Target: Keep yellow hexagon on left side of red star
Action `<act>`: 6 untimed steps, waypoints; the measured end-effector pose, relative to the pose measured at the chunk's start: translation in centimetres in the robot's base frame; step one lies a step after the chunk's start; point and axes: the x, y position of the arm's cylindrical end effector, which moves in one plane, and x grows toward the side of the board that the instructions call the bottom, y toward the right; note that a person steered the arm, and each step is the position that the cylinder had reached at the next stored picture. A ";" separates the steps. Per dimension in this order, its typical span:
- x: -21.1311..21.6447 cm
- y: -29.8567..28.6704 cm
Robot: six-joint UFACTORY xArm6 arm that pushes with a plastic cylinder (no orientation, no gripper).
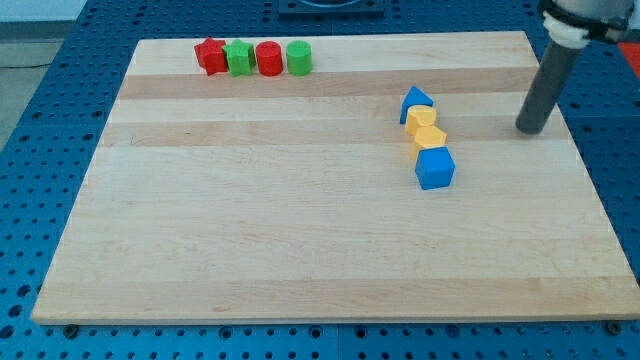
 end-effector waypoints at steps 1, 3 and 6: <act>1.6 -4.7; 2.1 -11.5; 2.3 -24.8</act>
